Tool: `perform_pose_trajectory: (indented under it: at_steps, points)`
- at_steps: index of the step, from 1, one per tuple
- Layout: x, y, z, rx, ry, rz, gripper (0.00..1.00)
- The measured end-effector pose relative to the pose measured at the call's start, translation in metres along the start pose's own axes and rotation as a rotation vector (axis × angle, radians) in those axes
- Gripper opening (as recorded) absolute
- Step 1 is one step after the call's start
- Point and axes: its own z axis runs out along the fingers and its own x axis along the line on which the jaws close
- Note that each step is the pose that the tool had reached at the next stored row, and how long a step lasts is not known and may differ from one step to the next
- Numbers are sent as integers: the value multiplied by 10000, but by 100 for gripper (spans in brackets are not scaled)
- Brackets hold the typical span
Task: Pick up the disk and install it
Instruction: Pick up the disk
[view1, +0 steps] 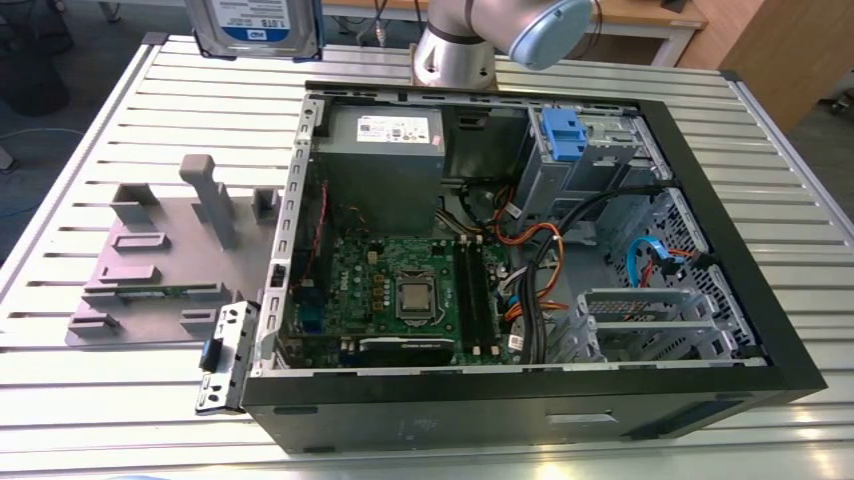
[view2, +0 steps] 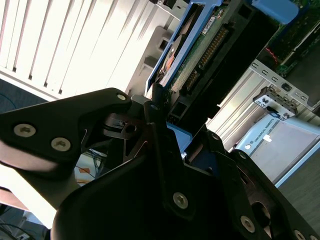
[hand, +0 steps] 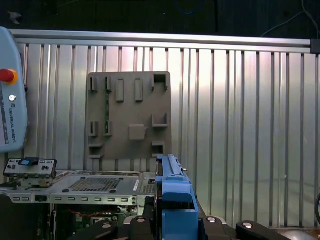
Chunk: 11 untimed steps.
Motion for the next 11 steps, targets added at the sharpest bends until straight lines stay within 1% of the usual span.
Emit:
perform_pose_trajectory:
  at_steps: [11]
  points:
    - [0, -26, 0, 0, 0, 0, 36]
